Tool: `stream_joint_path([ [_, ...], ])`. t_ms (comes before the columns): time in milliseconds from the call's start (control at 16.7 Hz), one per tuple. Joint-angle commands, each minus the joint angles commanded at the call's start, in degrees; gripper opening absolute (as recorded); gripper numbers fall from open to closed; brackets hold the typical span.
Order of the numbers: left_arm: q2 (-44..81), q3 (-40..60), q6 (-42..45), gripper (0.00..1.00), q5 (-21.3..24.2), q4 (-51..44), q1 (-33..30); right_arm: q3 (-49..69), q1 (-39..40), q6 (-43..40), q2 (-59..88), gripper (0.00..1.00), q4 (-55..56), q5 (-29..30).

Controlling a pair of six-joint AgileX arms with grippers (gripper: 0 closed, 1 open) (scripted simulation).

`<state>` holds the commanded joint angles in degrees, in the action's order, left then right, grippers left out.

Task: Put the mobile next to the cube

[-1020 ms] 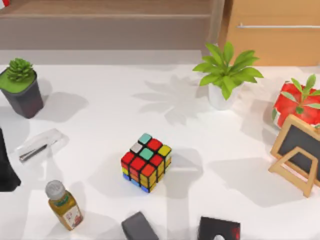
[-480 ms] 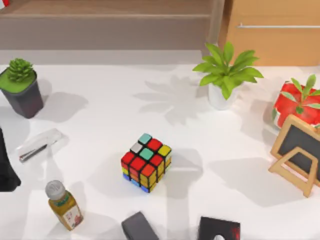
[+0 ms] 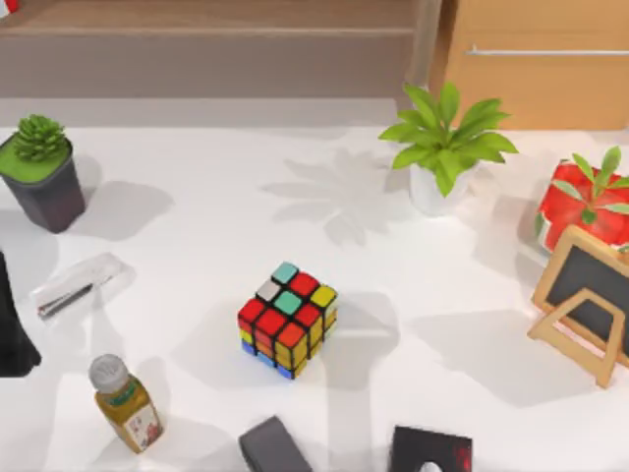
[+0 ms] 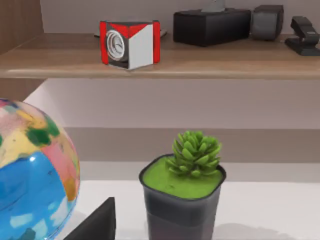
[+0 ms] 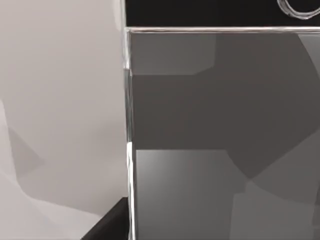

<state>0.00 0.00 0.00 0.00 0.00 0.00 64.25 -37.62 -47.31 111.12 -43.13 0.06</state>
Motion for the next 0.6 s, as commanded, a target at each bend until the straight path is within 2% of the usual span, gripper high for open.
stream_joint_path([
  [600, 0.0, 0.0, 0.0, 1.0, 0.0, 0.0, 0.0, 1.03, 0.12, 0.29, -1.69, 0.0, -2.38, -0.39],
])
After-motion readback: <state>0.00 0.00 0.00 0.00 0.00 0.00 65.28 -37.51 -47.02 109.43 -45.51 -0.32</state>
